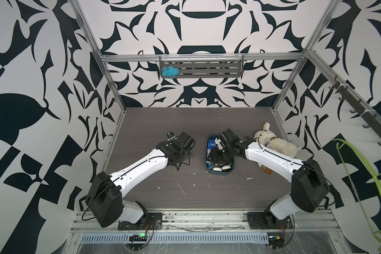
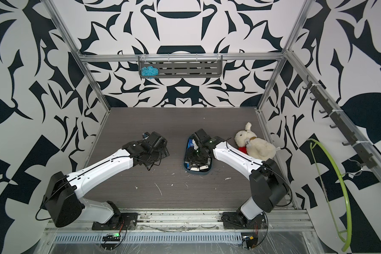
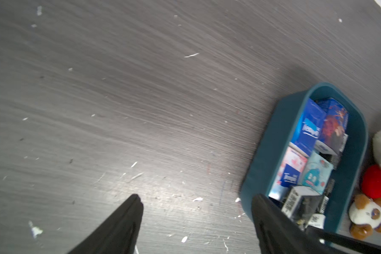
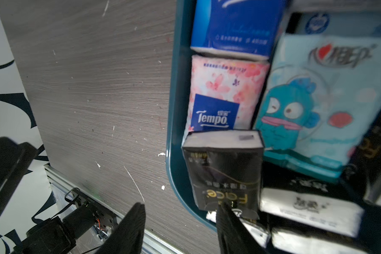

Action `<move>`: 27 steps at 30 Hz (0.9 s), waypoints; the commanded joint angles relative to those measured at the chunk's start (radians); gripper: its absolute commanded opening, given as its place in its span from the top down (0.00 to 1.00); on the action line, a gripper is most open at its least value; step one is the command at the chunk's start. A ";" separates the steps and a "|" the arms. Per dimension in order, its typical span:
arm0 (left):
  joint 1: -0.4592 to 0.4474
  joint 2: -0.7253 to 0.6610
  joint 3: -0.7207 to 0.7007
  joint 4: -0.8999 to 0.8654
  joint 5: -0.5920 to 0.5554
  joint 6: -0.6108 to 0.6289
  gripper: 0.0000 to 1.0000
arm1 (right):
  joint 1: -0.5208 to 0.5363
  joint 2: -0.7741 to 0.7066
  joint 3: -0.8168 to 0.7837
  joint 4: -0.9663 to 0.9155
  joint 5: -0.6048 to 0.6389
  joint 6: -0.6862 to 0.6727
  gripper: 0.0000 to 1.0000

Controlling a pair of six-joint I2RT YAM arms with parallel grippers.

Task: Put the pocket tissues into the storage box
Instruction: Adjust the pocket tissues in the storage box.

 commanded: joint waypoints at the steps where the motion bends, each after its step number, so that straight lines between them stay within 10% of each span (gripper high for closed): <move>1: 0.012 -0.054 -0.037 -0.005 -0.019 -0.030 0.16 | 0.017 0.012 0.031 0.019 -0.011 0.009 0.43; 27: 0.127 -0.216 -0.144 -0.042 -0.033 0.012 0.10 | 0.053 0.036 0.153 0.025 0.108 -0.015 0.42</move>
